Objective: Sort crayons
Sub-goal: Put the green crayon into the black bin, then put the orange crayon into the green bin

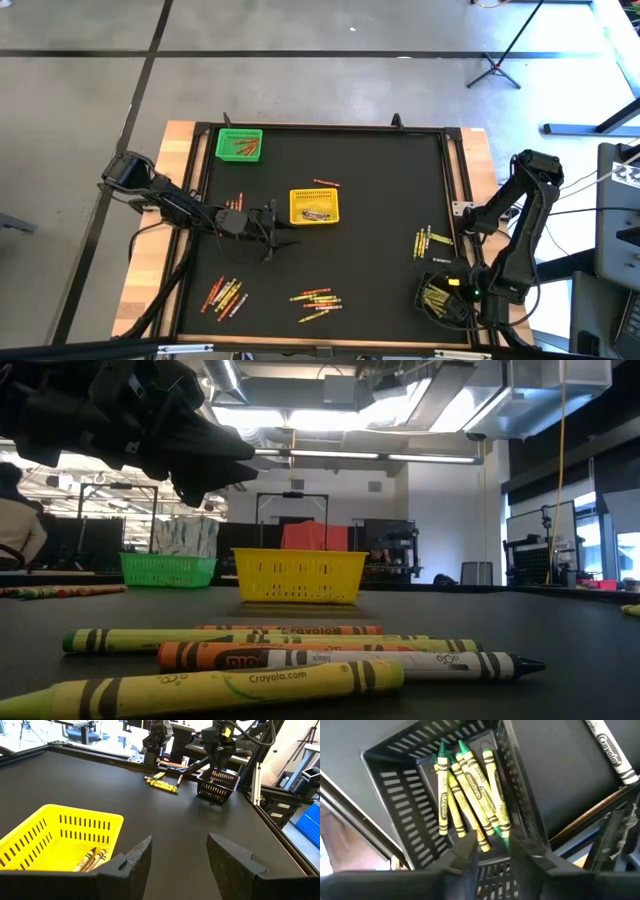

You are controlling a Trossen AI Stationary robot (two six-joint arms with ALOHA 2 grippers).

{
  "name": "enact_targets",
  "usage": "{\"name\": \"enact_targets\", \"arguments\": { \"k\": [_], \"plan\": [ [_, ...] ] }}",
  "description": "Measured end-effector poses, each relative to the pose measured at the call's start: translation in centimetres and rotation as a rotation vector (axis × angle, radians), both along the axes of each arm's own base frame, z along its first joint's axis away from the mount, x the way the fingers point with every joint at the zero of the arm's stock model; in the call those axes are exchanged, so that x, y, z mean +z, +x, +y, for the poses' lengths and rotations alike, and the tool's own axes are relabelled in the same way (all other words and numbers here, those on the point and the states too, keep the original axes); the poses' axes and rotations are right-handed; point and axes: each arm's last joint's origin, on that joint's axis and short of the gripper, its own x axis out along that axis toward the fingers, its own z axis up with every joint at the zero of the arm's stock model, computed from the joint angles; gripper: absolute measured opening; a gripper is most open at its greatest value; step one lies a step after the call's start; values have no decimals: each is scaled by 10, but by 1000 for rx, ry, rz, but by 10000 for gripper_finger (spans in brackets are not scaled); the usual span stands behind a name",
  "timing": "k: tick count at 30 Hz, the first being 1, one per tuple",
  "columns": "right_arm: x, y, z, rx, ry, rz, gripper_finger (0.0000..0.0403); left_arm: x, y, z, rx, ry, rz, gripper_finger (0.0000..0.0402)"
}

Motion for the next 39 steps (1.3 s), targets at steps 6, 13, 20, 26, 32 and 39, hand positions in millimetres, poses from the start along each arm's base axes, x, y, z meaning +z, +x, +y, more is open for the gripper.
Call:
{"name": "enact_targets", "arguments": {
  "k": [6, 13, 20, 26, 32, 39],
  "plan": [
    [7, 8, -8, 51, -13, -57, 153, 0, 0, 0, 2, 1, 0, 175],
    [15, 50, -34, 151, -168, -254, 156, 0, 0, 2, 43, 8, -1, 175],
    [14, 93, -73, 224, -462, -338, 156, -1, 2, 10, 81, 12, 11, 175],
    [-2, 121, -112, 281, -581, -312, 156, -5, 4, 24, 69, 10, 51, 175],
    [-17, 147, -157, 289, -656, -377, 156, -8, 6, 43, 129, 79, 88, 175],
    [-20, 165, -209, 273, -688, -532, 156, -8, 7, 63, 134, 177, 110, 175]
  ]
}}
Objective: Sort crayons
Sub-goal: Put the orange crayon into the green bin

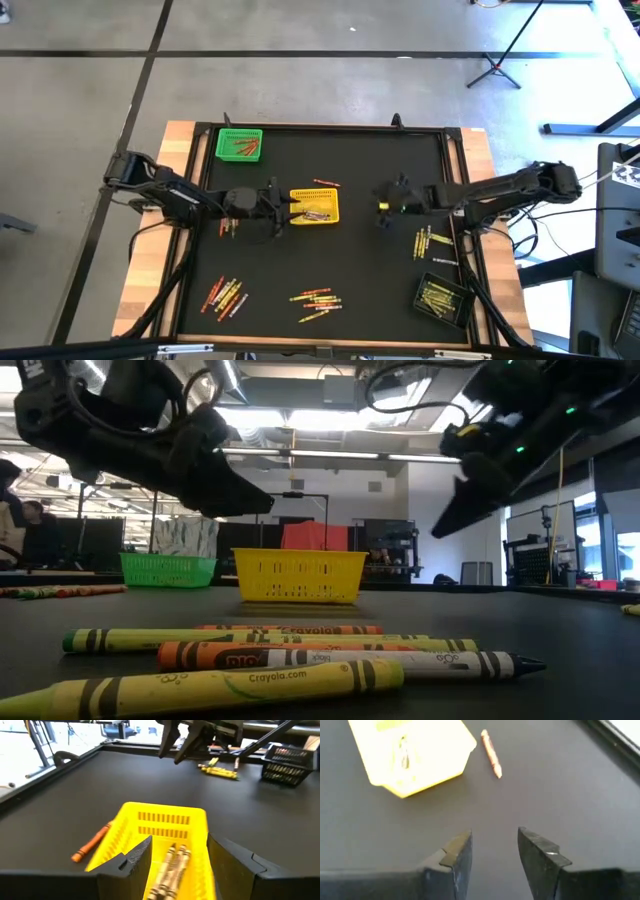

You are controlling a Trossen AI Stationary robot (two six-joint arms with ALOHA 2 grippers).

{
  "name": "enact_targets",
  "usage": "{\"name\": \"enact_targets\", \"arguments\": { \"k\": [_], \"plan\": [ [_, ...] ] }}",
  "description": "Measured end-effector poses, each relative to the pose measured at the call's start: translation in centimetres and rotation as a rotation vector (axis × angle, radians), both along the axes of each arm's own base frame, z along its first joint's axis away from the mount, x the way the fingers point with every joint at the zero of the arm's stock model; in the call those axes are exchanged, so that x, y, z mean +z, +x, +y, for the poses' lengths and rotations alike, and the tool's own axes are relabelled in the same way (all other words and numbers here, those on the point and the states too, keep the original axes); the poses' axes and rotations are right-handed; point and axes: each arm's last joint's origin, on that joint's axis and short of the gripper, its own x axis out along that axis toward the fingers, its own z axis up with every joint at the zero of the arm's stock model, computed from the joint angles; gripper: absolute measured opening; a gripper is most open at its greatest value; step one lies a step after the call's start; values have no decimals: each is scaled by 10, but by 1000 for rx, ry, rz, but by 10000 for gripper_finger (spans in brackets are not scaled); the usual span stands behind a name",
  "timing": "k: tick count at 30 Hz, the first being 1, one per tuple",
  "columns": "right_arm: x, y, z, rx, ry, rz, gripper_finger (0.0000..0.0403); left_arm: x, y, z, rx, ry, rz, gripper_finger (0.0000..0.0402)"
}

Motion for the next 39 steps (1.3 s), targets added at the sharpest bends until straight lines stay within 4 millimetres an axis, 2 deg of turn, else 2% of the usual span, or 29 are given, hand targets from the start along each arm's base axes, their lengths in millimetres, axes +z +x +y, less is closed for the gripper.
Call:
{"name": "enact_targets", "arguments": {
  "k": [7, 11, 17, 25, 32, 39],
  "plan": [
    [-1, 7, -36, 26, -35, -127, 156, 0, 0, 17, -13, 70, 17, 175],
    [-14, 16, -52, 76, -28, -131, 156, 0, -1, 26, -56, 79, 15, 175],
    [-39, 32, -71, 106, -46, -158, 156, 0, -3, 43, -1, 74, 15, 175],
    [-64, 66, -86, 199, -75, -125, 156, 3, -4, 50, 35, 71, -9, 175],
    [-74, 100, -96, 254, -79, -72, 156, 3, -4, 50, 37, 72, -12, 175],
    [-81, 115, -101, 230, -34, 35, 155, 3, -4, 50, 36, 71, -8, 175]
  ]
}}
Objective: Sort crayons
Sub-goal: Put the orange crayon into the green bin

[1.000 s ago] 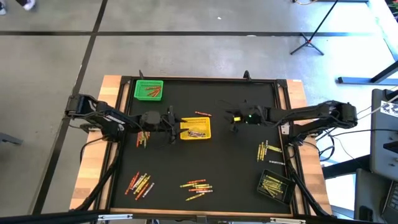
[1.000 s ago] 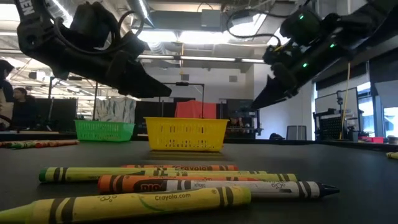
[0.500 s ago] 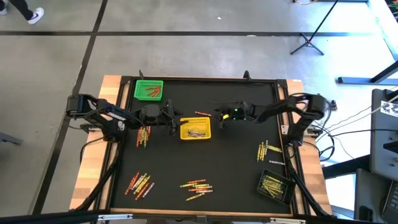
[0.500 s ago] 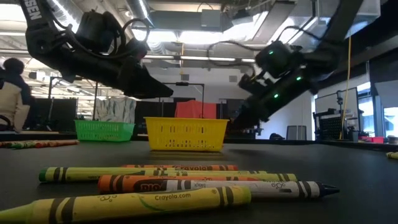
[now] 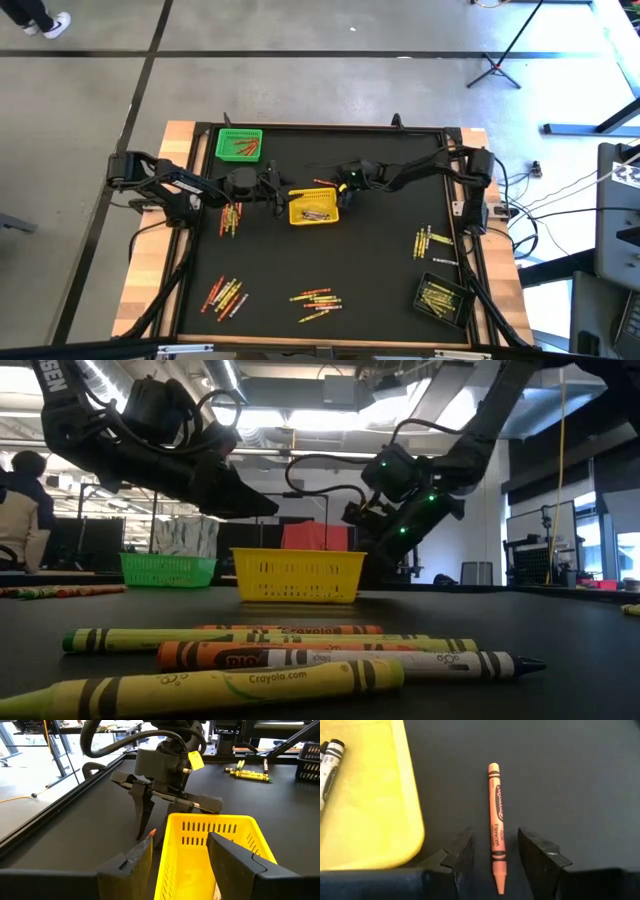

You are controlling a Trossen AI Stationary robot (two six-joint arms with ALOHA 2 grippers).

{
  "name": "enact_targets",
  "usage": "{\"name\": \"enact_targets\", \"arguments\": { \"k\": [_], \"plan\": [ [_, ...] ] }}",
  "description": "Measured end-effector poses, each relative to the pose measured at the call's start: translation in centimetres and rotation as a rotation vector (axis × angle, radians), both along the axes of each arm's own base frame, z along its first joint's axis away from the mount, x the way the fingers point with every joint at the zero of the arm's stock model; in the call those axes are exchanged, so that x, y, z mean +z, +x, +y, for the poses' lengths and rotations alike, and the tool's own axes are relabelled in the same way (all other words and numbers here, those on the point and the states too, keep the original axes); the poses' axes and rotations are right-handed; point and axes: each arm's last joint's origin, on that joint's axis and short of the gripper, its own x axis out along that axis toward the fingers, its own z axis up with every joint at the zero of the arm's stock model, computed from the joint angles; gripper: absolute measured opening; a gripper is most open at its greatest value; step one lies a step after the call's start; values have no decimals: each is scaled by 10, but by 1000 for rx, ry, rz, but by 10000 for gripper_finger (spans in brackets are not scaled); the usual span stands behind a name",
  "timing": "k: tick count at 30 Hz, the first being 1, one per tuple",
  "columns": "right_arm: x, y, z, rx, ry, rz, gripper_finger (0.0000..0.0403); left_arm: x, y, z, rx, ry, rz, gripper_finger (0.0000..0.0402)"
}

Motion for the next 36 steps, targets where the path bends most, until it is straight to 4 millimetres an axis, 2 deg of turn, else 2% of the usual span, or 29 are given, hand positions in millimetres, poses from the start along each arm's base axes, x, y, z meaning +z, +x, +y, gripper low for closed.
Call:
{"name": "enact_targets", "arguments": {
  "k": [3, 12, 15, 20, 25, 29, 36],
  "plan": [
    [-1, 0, 0, -12, 18, 17, 138, 0, 0, 0, 0, -1, 1, 175],
    [-4, -2, 1, -7, 32, 46, 31, 0, 0, 0, -1, 5, -1, 175],
    [-4, -3, 1, 7, 19, 54, 10, 2, 0, 0, 10, -21, -29, 175],
    [0, -3, 2, 27, -3, 50, 25, 4, 1, 0, 20, -73, -67, 175],
    [19, -11, 2, -1, -29, 65, 41, 4, 1, 0, 13, -41, -59, 175],
    [41, -14, 2, -17, -57, 25, 42, 4, 1, 0, 12, -32, -56, 175],
    [61, -16, 5, 18, -41, -43, 43, 4, 1, 1, 37, 1, -47, 175]
  ]
}}
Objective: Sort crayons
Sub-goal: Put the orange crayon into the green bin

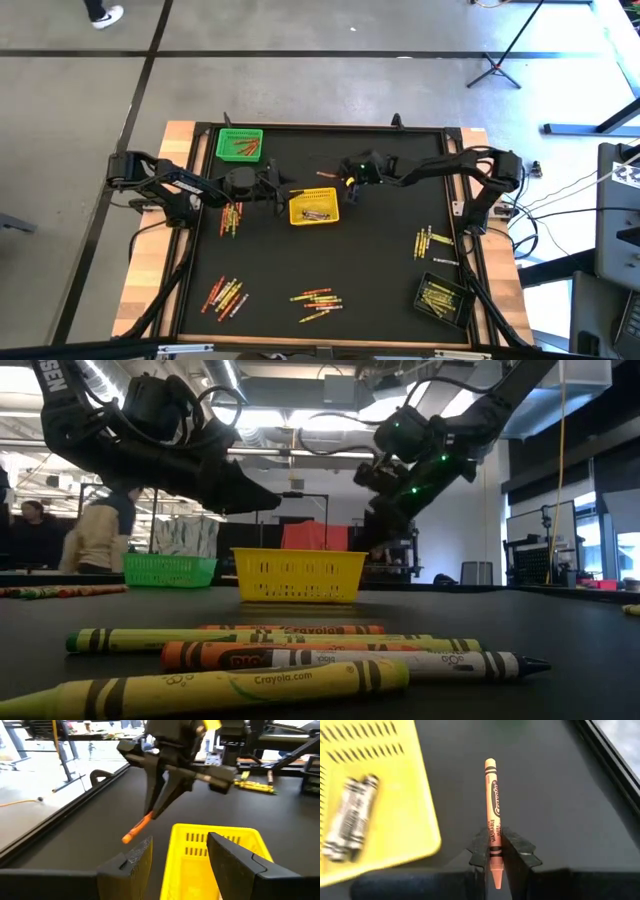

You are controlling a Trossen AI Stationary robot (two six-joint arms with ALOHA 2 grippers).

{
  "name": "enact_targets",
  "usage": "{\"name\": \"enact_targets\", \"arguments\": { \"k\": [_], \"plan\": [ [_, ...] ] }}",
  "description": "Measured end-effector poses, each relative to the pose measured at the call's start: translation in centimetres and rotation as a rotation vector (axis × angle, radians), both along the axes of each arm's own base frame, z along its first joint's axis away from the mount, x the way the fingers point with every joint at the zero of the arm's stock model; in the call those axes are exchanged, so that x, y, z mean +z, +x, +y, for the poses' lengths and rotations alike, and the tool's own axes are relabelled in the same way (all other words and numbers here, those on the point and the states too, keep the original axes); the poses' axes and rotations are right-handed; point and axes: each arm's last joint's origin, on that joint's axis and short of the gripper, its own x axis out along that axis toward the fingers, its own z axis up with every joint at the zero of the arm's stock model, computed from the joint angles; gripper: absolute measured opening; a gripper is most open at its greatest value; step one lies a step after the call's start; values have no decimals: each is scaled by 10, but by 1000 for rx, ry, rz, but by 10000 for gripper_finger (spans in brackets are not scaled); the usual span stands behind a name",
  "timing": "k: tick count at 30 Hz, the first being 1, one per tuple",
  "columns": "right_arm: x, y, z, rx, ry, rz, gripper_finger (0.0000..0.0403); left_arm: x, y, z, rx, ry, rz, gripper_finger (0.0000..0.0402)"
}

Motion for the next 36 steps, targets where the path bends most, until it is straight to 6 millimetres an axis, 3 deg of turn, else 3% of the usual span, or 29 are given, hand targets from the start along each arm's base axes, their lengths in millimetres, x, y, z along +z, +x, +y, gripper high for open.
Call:
{"name": "enact_targets", "arguments": {
  "k": [10, 18, 25, 30, 36],
  "plan": [
    [12, 17, 11, 182, 44, -230, 43, -1, -2, 6, 37, 35, 22, 180],
    [16, 24, 31, 256, 25, -276, 43, -3, -2, 5, -23, 10, 31, 197],
    [19, 27, 36, 274, 15, -314, 43, 3, 1, -2, -111, 55, -15, 193],
    [21, 28, 38, 284, 12, -330, 43, 6, 4, -5, -136, 57, -31, 167],
    [21, 28, 38, 285, 11, -334, 43, 10, 8, -4, -137, 61, -39, 98]
  ]
}}
